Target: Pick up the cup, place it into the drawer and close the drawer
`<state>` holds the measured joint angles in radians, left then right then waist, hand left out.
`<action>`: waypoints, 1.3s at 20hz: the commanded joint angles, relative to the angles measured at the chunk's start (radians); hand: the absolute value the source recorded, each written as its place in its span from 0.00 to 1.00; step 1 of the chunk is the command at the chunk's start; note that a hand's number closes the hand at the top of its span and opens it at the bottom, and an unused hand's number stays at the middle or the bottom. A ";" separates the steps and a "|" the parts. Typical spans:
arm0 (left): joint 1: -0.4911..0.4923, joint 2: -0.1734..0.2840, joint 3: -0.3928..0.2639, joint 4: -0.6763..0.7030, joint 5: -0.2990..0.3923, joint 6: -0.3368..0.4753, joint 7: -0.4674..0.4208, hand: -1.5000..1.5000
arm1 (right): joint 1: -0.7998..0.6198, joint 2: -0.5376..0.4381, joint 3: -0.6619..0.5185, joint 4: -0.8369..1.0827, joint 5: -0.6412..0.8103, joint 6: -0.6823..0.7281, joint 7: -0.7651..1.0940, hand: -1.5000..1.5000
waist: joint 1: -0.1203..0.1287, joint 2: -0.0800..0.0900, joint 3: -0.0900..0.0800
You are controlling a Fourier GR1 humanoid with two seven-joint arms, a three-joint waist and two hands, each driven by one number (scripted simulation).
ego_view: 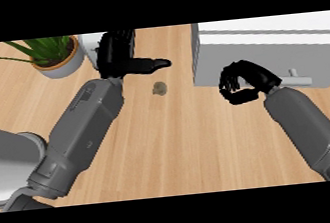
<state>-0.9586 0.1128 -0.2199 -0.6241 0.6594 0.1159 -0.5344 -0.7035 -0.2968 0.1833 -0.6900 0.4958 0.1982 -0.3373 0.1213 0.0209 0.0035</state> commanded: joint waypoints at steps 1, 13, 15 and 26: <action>0.050 0.017 -0.010 -0.051 0.003 -0.036 0.007 0.00 | -0.100 -0.041 -0.093 0.140 -0.032 -0.041 -0.077 1.00 | 0.025 0.010 0.002; 0.101 0.089 -0.016 -0.106 0.009 -0.111 0.044 0.00 | -0.230 -0.139 -0.207 0.168 -0.116 0.003 -0.009 1.00 | 0.082 0.024 0.001; 0.095 0.084 -0.023 -0.105 0.002 -0.100 0.054 0.00 | -0.240 -0.158 -0.208 0.154 -0.126 0.042 -0.015 1.00 | 0.076 0.025 0.001; 0.142 0.082 -0.027 -0.136 0.019 -0.146 0.057 0.00 | -0.208 -0.200 -0.236 0.091 -0.186 0.131 0.013 1.00 | 0.100 0.031 -0.001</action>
